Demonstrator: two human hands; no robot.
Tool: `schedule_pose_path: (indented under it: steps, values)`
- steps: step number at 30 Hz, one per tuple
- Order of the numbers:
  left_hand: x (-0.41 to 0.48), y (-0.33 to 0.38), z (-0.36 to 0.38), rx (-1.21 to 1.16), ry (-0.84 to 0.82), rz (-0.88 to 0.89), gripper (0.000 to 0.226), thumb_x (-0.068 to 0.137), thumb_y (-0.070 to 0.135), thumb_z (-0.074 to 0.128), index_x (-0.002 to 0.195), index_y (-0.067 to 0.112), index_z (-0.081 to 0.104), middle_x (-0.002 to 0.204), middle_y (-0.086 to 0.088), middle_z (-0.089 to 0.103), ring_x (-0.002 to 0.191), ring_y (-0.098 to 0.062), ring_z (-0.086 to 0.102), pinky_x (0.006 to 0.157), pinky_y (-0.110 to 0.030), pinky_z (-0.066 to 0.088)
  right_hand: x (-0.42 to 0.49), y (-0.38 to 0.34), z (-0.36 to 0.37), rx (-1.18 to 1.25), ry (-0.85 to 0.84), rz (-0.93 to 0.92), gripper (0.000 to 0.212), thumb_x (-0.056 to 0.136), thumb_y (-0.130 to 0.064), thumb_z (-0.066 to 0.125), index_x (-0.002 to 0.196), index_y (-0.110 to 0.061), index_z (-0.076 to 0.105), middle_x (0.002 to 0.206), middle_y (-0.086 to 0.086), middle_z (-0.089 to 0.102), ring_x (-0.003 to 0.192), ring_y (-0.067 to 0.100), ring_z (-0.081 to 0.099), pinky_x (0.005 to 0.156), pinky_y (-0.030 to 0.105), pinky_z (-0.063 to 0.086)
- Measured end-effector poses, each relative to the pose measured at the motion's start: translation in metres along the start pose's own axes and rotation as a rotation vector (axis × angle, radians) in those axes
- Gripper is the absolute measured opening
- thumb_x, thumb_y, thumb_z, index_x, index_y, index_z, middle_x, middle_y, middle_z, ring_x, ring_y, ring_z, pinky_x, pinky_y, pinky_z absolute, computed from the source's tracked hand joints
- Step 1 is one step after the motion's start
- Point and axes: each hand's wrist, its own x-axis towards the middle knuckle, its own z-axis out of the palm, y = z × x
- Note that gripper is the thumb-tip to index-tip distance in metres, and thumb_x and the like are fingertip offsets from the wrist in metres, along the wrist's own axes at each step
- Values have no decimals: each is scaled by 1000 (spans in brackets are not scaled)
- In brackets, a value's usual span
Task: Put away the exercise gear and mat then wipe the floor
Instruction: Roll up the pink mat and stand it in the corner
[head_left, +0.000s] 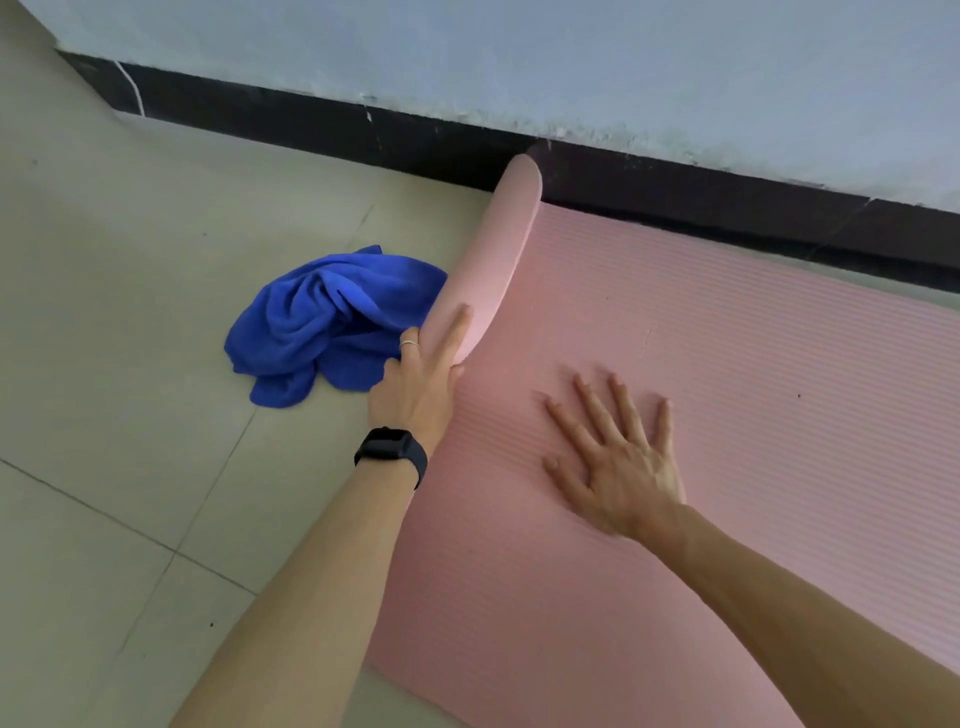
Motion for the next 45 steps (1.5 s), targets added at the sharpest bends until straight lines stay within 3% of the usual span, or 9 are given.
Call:
schedule_pose_path:
  steps: [3, 6, 16, 22, 27, 32, 37, 41, 45]
  values:
    - [11, -7, 8, -35, 28, -74, 81, 101, 15, 46, 155, 45, -7, 134, -7, 48, 69, -31, 58, 51, -36, 38, 0, 0, 0, 14, 23, 4, 64, 93, -74, 2, 146, -52, -28, 160, -13, -28, 146, 25, -33, 113, 67, -14]
    - [22, -4, 10, -90, 0, -195, 70, 103, 18, 42, 158, 31, 0, 139, -7, 47, 82, -37, 64, 55, -40, 39, 4, 1, 2, 22, 28, 9, 65, 93, -74, 3, 146, -52, -26, 160, -13, -29, 146, 24, -33, 113, 67, -15]
    - [3, 15, 18, 181, 106, -45, 69, 91, 17, 46, 157, 14, 25, 137, -13, 55, 79, -30, 55, 53, -36, 44, 4, 2, 4, 33, 54, 34, 66, 92, -76, 6, 150, -53, -16, 164, -14, -17, 150, 24, -23, 115, 67, -8]
    - [18, 14, 1, -187, 101, -317, 33, 95, 13, 56, 125, 14, 45, 113, -7, 63, 90, -32, 61, 57, -42, 49, 3, 1, 3, 33, 70, 39, 67, 92, -77, 8, 151, -53, -13, 164, -14, -13, 151, 23, -19, 115, 67, -6]
    - [13, 19, -1, -82, 215, -165, 29, 81, -1, 62, 104, 15, 51, 98, -8, 57, 75, -28, 56, 43, -33, 36, 3, 1, 2, 29, 64, 38, 66, 91, -77, 5, 149, -54, -17, 163, -15, -18, 150, 22, -24, 115, 65, -10]
    - [-9, 44, 10, 207, 250, 84, 33, 73, -5, 62, 94, 20, 59, 101, -10, 60, 74, -28, 52, 55, -36, 39, 3, 0, 0, 32, 49, 43, 66, 91, -78, 5, 149, -54, -16, 163, -15, -17, 149, 22, -25, 115, 65, -10]
    - [-11, 50, 7, -35, 148, -58, 30, 80, 35, 66, 103, 17, 62, 125, -17, 60, 90, -35, 54, 74, -42, 44, 3, 0, -2, 42, 30, 37, 66, 90, -78, 3, 146, -55, -23, 161, -16, -27, 146, 21, -32, 114, 65, -14]
    - [-5, 32, -4, -444, 20, -20, 27, 89, 25, 49, 108, 27, 68, 125, -9, 65, 135, -25, 43, 102, -34, 26, 2, 0, -3, 49, 34, 40, 66, 89, -78, 2, 147, -55, -21, 162, -15, -24, 147, 22, -31, 114, 65, -15]
    - [-1, 30, -16, -486, -55, -166, 54, 83, 32, 69, 131, 33, 45, 129, -4, 52, 117, -31, 46, 92, -36, 38, 1, 0, -2, 51, 52, 42, 66, 89, -78, 3, 148, -56, -17, 163, -15, -19, 148, 21, -28, 114, 64, -14]
